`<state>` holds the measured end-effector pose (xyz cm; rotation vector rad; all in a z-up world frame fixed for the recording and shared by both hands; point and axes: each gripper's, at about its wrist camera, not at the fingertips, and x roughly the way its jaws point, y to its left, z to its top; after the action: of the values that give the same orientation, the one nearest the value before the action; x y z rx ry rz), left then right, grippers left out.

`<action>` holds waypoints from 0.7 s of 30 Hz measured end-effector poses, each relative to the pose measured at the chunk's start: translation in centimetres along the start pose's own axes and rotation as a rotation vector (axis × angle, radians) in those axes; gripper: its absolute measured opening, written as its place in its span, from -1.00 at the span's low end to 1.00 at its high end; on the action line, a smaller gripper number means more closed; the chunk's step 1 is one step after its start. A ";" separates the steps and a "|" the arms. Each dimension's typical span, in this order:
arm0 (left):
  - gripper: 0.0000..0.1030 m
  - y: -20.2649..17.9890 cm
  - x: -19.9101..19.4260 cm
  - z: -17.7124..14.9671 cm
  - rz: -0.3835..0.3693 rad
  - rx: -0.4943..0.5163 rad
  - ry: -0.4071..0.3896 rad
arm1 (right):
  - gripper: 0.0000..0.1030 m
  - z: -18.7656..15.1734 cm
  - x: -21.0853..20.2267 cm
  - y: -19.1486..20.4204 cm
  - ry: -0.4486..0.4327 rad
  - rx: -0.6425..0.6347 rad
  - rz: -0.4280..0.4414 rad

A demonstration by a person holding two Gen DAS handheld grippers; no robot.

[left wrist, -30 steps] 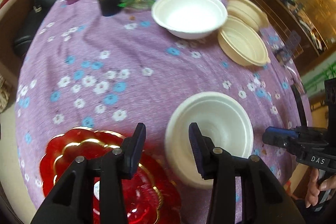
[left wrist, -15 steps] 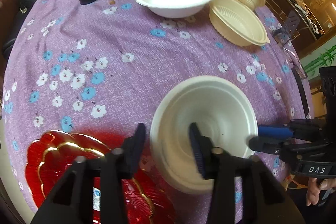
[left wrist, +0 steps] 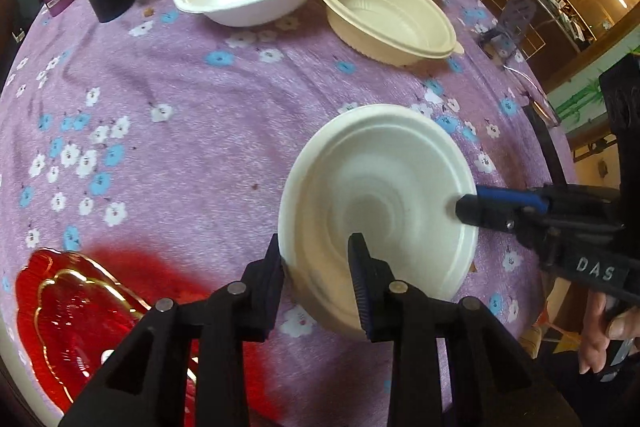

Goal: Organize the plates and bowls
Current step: 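Lift the white plate and carry it toward the red plate stack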

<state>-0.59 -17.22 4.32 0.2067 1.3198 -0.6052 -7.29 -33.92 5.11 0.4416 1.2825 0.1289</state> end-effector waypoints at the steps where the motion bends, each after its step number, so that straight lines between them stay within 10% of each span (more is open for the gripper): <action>1: -0.43 -0.1 0.1 0.0 0.009 -0.001 -0.007 | -0.57 0.1 0.0 -0.2 -0.002 0.009 0.003; 21: -0.57 -1.7 -0.6 -2.2 0.200 0.014 -0.174 | -0.67 -1.3 -0.8 0.4 -0.011 -0.095 0.000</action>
<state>-3.44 -17.43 4.60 0.2874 1.1116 -0.4524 -8.72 -33.55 5.72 0.3606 1.2598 0.1865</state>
